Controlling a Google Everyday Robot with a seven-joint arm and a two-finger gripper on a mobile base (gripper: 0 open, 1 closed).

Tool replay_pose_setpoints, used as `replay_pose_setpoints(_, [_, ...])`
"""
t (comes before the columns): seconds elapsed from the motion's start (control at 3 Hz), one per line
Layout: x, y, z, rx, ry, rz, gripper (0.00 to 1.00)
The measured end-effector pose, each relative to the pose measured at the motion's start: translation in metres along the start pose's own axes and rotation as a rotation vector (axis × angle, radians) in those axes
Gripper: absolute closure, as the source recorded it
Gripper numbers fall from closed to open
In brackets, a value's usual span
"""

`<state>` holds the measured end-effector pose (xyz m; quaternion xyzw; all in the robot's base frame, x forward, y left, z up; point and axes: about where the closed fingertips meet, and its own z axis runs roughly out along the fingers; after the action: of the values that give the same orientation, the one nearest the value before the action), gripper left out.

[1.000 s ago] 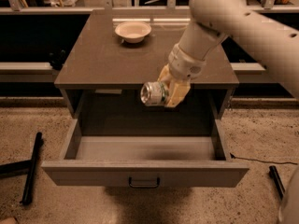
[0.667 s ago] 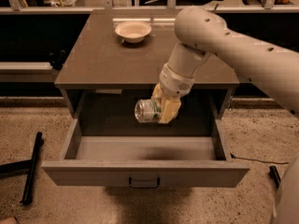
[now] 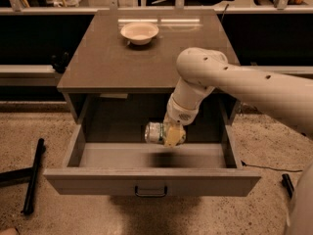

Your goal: Place 7up can into top drawer

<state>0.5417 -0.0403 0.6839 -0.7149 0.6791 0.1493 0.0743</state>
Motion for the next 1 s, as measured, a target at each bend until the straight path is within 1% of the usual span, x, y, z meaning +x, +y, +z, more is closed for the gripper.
replay_pose_setpoints(0.33, [-0.003,-0.026,0.032,0.076,-0.004,0.098,1.0])
replay_pose_setpoints(0.67, [-0.012,-0.044,0.053,0.093,-0.017,0.111,1.0])
replay_pose_setpoints(1.0, [-0.027,-0.058,0.074,0.093,-0.03,0.098,0.82])
